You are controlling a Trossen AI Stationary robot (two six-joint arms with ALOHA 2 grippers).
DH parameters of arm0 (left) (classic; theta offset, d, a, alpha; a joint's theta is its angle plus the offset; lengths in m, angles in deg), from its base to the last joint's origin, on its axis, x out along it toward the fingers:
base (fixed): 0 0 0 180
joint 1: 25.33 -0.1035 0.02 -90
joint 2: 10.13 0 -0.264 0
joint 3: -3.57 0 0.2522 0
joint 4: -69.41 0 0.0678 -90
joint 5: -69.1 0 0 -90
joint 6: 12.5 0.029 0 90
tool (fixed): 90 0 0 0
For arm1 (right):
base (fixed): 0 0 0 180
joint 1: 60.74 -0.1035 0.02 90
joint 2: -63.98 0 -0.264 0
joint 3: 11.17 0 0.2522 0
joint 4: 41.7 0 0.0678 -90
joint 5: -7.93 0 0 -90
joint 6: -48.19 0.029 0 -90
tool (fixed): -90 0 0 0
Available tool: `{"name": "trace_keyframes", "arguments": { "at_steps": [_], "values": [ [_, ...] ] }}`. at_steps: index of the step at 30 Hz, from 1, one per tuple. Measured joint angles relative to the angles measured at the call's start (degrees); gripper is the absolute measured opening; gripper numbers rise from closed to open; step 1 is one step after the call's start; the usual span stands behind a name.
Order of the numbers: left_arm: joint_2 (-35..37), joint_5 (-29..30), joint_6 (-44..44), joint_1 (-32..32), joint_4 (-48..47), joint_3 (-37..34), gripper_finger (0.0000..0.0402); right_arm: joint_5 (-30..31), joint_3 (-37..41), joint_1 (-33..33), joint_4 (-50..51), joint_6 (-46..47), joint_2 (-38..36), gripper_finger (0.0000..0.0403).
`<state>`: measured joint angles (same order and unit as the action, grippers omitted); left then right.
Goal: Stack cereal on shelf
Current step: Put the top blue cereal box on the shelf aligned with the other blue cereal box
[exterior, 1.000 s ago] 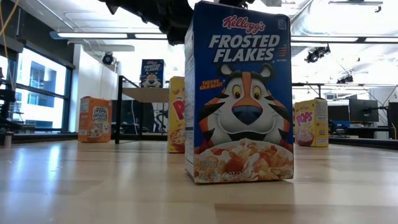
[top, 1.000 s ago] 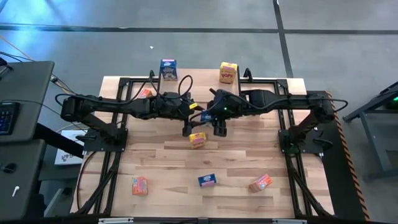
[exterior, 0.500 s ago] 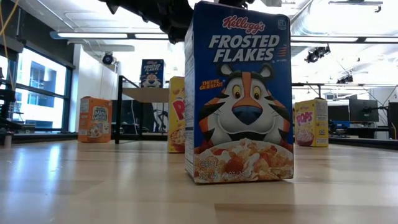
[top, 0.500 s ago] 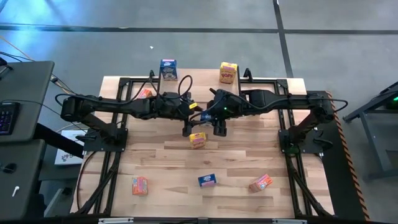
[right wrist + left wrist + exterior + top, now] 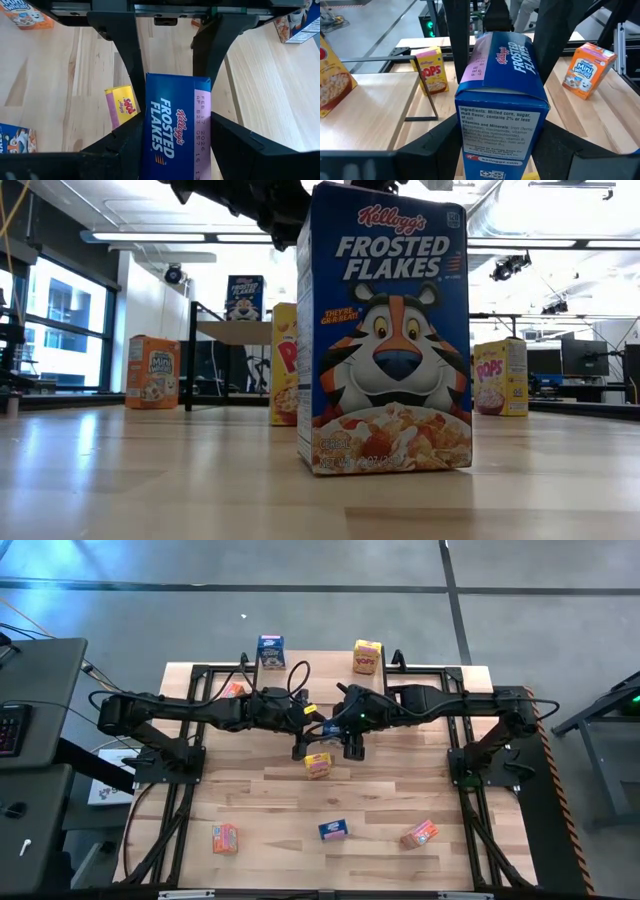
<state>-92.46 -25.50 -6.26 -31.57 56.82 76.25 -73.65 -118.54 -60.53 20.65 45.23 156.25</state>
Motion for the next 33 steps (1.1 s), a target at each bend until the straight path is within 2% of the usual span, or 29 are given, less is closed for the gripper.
{"name": "trace_keyframes", "arguments": {
  "at_steps": [22, 33],
  "values": [
    [0.02, -0.22, -0.21, 0.02, 0.0, 0.0, 0.0195, -0.3, 0.0, 0.0, 0.03, 0.19, -0.02, 0.0198],
    [0.04, -0.28, -0.63, 0.04, -0.76, 0.0, 0.0195, 0.17, 0.0, 0.03, 0.29, -0.07, -0.02, 0.0262]
  ]
}}
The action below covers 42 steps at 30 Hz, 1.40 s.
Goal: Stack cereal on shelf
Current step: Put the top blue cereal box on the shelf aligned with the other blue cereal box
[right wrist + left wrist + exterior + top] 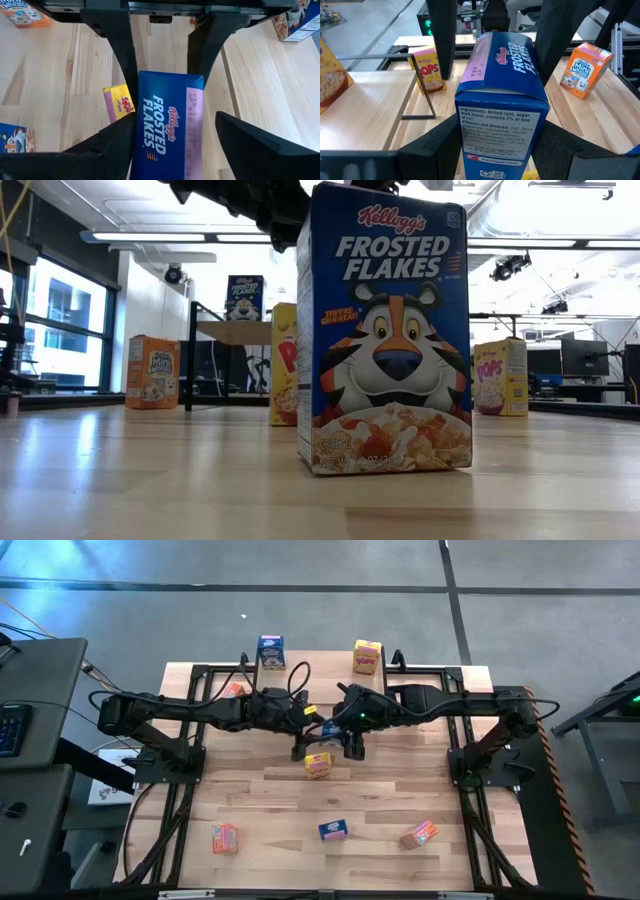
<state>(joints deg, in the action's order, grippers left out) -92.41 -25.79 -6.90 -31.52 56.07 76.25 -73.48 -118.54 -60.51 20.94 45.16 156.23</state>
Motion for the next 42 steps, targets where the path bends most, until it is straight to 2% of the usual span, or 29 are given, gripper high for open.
{"name": "trace_keyframes", "arguments": {
  "at_steps": [11, 18, 22, 32, 37, 42],
  "values": [
    [1.01, 0.04, 0.28, -2.29, -3.58, -0.04, 0.0195, 0.47, 0.04, 0.0, 0.18, -0.45, -2.73, 0.0268],
    [5.92, 0.11, 1.6, -4.75, -7.36, -0.06, 0.0195, 1.93, 0.04, 0.0, 0.17, 0.32, -6.54, 0.0268],
    [10.1, 0.11, 2.16, -6.56, -6.17, -2.48, 0.0195, 1.97, 0.04, 0.0, 0.49, 2.64, -9.16, 0.0268],
    [22.36, 0.86, 2.87, -15.75, -0.42, -14.48, 0.0195, 2.29, 0.02, -0.31, 4.57, 4.85, -14.84, 0.0268],
    [25.25, 0.28, 4.2, -21.19, -0.36, -16.68, 0.0195, 6.03, 0.02, -2.83, 8.25, 7.61, -15.37, 0.0268],
    [25.4, -6.36, 5.08, -27.28, -0.68, -16.98, 0.0195, 12.36, 4.95, -6.37, 7.54, 10.65, -17.14, 0.0268]
  ]
}}
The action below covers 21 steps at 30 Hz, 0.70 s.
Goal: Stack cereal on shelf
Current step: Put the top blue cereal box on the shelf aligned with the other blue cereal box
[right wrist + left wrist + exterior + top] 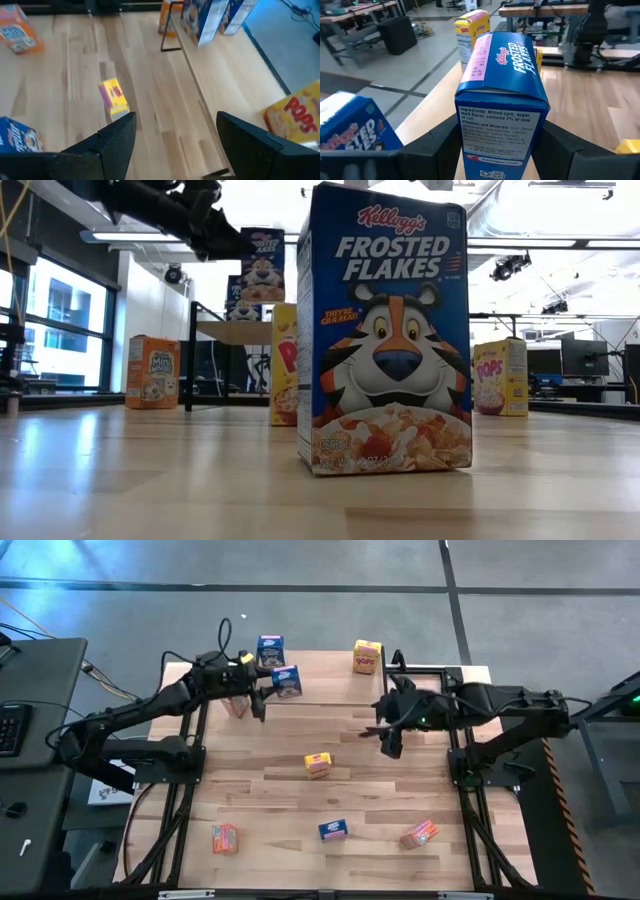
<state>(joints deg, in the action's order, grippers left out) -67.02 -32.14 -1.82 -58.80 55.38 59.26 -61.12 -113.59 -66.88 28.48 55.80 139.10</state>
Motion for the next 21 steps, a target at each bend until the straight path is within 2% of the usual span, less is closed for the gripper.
{"name": "trace_keyframes", "arguments": {
  "at_steps": [5, 10, 17, 21],
  "values": [
    [0.0, -7.05, 0.07, -5.62, -1.42, 0.0, 0.0195, 1.06, 8.79, -1.54, -4.99, 2.89, -4.01, 0.0268],
    [0.0, -10.81, 1.85, -11.76, -4.32, 0.0, 0.0195, 0.66, 16.41, -1.51, -12.65, 2.94, -8.35, 0.0268],
    [0.0, -18.64, 1.89, -18.09, -5.56, 0.0, 0.0195, 0.48, 24.22, -1.48, -20.34, 2.94, -12.59, 0.0268],
    [0.0, -21.12, 2.46, -20.49, -5.57, 0.0, 0.0195, 0.55, 28.66, -1.48, -24.65, 2.61, -14.3, 0.0268]
  ]
}}
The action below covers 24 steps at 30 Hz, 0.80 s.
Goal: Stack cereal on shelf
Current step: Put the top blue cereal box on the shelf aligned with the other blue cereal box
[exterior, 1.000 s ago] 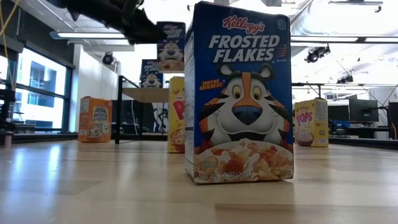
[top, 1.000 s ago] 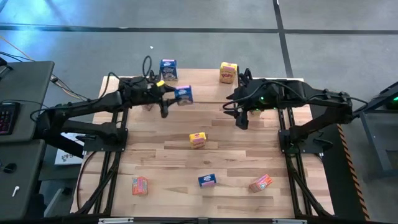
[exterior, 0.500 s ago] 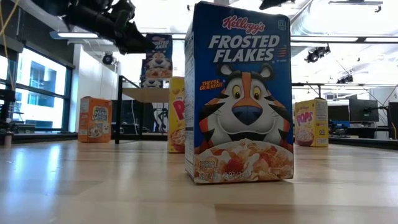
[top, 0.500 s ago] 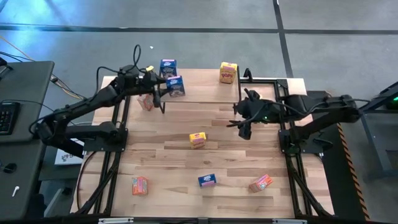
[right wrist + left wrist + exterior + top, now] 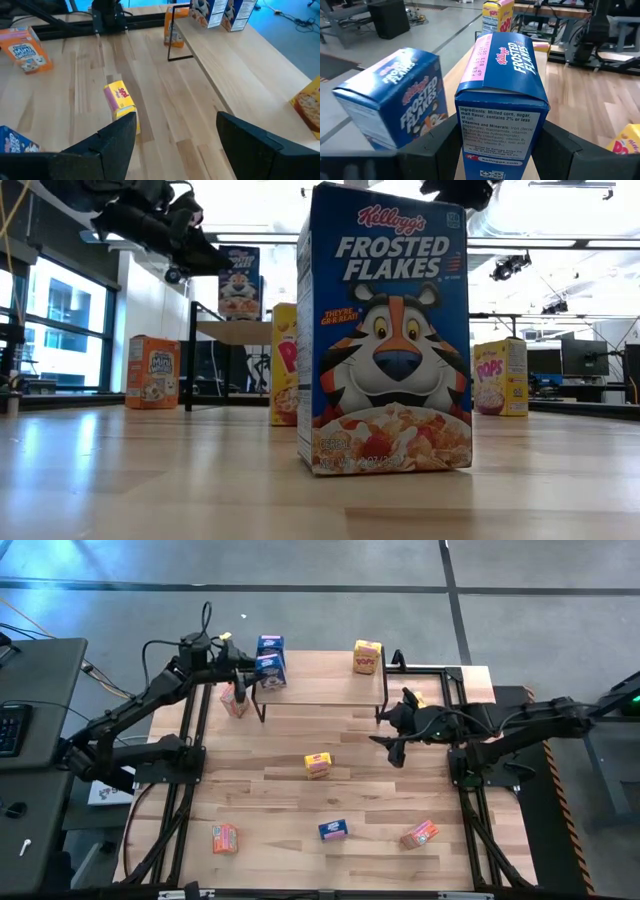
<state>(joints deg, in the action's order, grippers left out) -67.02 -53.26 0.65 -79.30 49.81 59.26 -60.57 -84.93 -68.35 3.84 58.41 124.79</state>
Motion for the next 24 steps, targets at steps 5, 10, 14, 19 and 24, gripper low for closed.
{"name": "trace_keyframes", "arguments": {
  "at_steps": [5, 10, 14, 19, 24],
  "values": [
    [-0.3, -3.03, 0.56, -1.79, 0.02, 0.03, 0.0195, 0.38, 6.67, 0.01, -7.96, -0.46, -2.97, 0.0268],
    [-2.11, -4.53, 2.73, -2.02, -0.09, 0.07, 0.0195, -0.56, 13.93, 0.0, -15.81, -1.28, -6.77, 0.0268],
    [-3.39, -4.59, 5.01, -2.06, 0.03, 0.07, 0.0195, -0.72, 20.21, 0.0, -21.56, -1.69, -10.12, 0.0268],
    [-4.0, -4.61, 6.41, -2.51, 0.06, 0.07, 0.0195, -2.7, 27.03, 0.0, -26.53, -1.71, -14.12, 0.0268],
    [-3.98, -4.54, 7.5, -4.07, 0.15, 0.07, 0.0195, -4.34, 32.35, 0.0, -30.91, -1.68, -17.44, 0.0268]
  ]
}}
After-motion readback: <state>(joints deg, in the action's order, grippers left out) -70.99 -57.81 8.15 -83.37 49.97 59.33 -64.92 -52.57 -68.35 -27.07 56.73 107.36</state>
